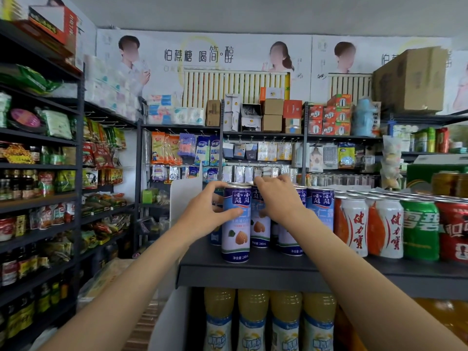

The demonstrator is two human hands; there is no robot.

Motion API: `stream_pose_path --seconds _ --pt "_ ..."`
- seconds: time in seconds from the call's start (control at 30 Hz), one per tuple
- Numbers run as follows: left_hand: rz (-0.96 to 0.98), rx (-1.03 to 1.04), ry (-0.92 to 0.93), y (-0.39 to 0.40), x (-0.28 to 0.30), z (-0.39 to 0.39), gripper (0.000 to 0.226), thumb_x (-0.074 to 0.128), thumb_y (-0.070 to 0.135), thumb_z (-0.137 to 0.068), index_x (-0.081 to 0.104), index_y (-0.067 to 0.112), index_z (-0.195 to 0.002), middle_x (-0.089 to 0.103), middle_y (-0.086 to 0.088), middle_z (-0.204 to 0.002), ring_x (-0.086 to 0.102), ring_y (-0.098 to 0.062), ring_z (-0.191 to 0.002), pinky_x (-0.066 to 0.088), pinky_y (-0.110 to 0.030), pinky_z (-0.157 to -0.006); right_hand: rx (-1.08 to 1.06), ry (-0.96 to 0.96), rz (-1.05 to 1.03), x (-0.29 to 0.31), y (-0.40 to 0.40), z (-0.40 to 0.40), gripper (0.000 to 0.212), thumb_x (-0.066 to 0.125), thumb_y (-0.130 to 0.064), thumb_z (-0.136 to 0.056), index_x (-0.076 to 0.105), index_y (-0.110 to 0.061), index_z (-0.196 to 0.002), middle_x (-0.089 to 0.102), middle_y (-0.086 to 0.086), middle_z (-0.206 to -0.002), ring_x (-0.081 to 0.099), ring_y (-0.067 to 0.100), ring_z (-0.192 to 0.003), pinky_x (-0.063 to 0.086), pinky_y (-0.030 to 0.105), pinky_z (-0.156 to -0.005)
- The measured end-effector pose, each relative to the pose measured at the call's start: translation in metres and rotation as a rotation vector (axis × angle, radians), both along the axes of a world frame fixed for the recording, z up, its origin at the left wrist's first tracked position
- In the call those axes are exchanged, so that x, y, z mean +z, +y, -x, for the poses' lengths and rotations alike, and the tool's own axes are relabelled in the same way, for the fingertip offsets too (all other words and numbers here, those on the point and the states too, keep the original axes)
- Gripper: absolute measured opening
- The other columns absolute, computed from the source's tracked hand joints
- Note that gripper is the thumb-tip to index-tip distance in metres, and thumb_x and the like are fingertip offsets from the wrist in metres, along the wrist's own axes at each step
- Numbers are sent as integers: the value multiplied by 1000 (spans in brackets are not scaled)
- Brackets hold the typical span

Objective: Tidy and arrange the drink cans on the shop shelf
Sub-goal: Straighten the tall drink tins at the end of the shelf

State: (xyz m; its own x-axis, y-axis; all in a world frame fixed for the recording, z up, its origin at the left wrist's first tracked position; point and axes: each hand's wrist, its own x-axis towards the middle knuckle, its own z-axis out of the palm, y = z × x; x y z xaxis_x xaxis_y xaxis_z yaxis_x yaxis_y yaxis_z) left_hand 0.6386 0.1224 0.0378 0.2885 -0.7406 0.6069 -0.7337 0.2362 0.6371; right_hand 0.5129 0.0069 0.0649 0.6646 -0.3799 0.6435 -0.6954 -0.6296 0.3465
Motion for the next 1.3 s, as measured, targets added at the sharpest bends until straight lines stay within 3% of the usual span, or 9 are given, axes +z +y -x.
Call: stream_pose_path --seconds 0.1,0.23,0.33,0.43,0.53,0.6,0.73,1.0,1.3 --pt "-3 -10 6 0 -1 -2 59 72 27 -77 40 23 -126 54 12 -95 61 -15 -93 53 -36 -82 1 17 -10 7 -3 -2 45 67 -14 -82 43 -9 -120 60 6 -110 57 24 -103 30 32 -102" --pt "-11 -31 33 0 -1 -4 59 72 26 -77 40 23 -127 54 10 -97 60 -16 -94 54 -37 -80 -20 30 -39 18 -6 -2 37 65 -10 -84 49 -7 -117 65 9 -106 57 26 -107 14 38 -114" --pt "-21 -35 34 -1 0 -5 58 72 25 -77 40 23 -126 56 7 -99 61 -16 -94 54 -38 -81 104 -96 -154 23 -8 8 32 62 -12 -85 55 -11 -116 64 5 -112 55 22 -111 7 38 -115" --pt "-26 -45 16 -5 1 -1 58 70 25 -79 39 22 -127 55 9 -97 61 -15 -93 53 -30 -75 245 -255 -236 30 -3 30 25 58 -10 -88 61 -12 -113 64 2 -116 56 20 -112 22 38 -114" --pt "-21 -45 6 -14 1 9 57 70 23 -79 39 21 -127 55 6 -98 60 -15 -92 52 -27 -72 274 -268 -340 31 2 51 22 56 -10 -90 63 -10 -111 63 4 -118 56 20 -110 41 28 -96" --pt "-25 -43 -10 -22 0 16 59 70 24 -79 38 21 -129 56 5 -100 60 -14 -92 52 -31 -78 250 -281 -365 28 0 62 24 56 -13 -90 62 -11 -113 61 4 -119 55 18 -105 39 22 -85" --pt "-24 -39 -54 -35 1 29 57 66 24 -83 36 20 -131 55 9 -99 55 -7 -88 46 -18 -70 210 -285 -402 17 -7 77 24 60 -16 -89 63 -10 -112 64 7 -114 57 19 -103 38 20 -81" --pt "-19 10 -121 -50 -2 40 61 64 25 -84 33 18 -136 54 -4 -127 55 -18 -111 47 -33 -91 271 -361 -440 17 -8 81 19 65 -15 -85 69 -10 -103 68 4 -105 59 15 -96 38 17 -76" --pt "26 62 -378 -48 10 49 64 60 21 -87 27 25 -142 31 0 -144 36 -18 -129 32 -27 -98 352 -434 -480 23 -12 89 15 62 -14 -88 69 -12 -100 68 1 -104 60 12 -97 45 23 -88"
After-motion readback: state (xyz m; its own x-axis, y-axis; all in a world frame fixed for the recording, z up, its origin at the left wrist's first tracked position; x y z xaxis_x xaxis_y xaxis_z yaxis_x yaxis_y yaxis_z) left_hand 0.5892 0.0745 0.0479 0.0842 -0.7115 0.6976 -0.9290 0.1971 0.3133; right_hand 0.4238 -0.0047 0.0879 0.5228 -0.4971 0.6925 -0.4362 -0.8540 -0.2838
